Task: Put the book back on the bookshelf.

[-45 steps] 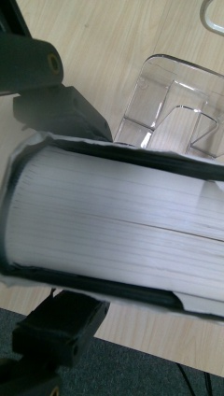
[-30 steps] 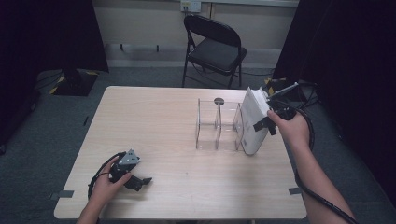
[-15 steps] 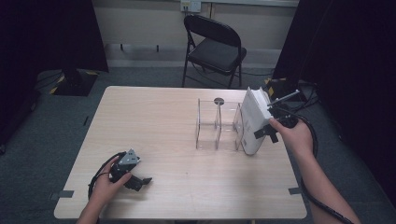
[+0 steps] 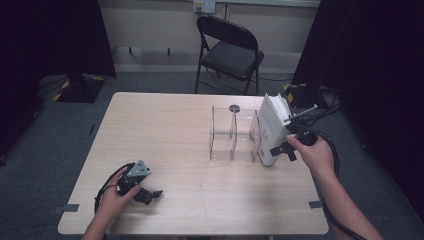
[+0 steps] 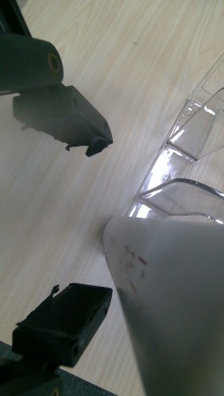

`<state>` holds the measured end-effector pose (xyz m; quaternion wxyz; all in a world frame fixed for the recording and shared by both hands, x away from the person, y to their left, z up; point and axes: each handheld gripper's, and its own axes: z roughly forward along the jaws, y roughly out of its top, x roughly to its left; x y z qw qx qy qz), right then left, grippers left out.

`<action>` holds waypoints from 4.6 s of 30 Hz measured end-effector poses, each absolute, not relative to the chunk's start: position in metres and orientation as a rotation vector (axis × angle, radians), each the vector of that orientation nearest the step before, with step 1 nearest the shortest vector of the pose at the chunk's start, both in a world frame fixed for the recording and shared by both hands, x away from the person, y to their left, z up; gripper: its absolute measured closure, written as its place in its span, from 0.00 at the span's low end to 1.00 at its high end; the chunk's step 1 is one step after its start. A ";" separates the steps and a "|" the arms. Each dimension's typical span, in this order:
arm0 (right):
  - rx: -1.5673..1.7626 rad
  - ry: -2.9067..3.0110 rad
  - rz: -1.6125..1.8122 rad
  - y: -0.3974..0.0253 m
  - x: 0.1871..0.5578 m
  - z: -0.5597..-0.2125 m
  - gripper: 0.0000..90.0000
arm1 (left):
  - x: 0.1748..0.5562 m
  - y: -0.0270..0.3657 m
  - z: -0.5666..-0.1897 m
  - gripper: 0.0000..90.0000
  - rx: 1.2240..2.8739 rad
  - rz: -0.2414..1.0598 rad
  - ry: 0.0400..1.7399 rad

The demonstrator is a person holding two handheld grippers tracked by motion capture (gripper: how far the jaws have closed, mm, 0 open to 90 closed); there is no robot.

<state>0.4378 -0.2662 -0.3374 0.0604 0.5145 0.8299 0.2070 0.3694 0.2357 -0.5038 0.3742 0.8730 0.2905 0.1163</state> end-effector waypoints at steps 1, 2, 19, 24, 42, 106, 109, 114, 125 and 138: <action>1.558 2.508 0.621 -0.266 0.437 -0.338 0.23 | 0.369 0.236 -0.504 0.00 2.235 0.298 0.744; 1.564 2.512 0.618 -0.267 0.435 -0.339 0.23 | 0.369 0.236 -0.504 0.00 2.235 0.298 0.744; 1.489 2.569 0.707 -0.267 0.414 -0.351 0.23 | 0.369 0.236 -0.504 0.00 2.236 0.297 0.745; 1.469 2.581 0.709 -0.261 0.411 -0.353 0.23 | 0.369 0.236 -0.504 0.00 2.236 0.297 0.745; 1.430 2.633 0.720 -0.245 0.405 -0.363 0.23 | 0.369 0.236 -0.504 0.00 2.237 0.297 0.745; 1.198 2.764 0.827 -0.173 0.398 -0.410 0.23 | 0.369 0.236 -0.504 0.00 2.237 0.297 0.744; 1.174 2.779 0.825 -0.169 0.398 -0.414 0.23 | 0.369 0.236 -0.504 0.00 2.237 0.297 0.744; 1.161 2.790 0.821 -0.163 0.397 -0.421 0.23 | 0.369 0.236 -0.504 0.00 2.237 0.297 0.745; 1.122 2.804 0.816 -0.152 0.395 -0.431 0.23 | 0.369 0.236 -0.504 0.00 2.237 0.297 0.745; 1.095 2.827 0.818 -0.140 0.392 -0.446 0.23 | 0.369 0.236 -0.504 0.00 2.236 0.296 0.745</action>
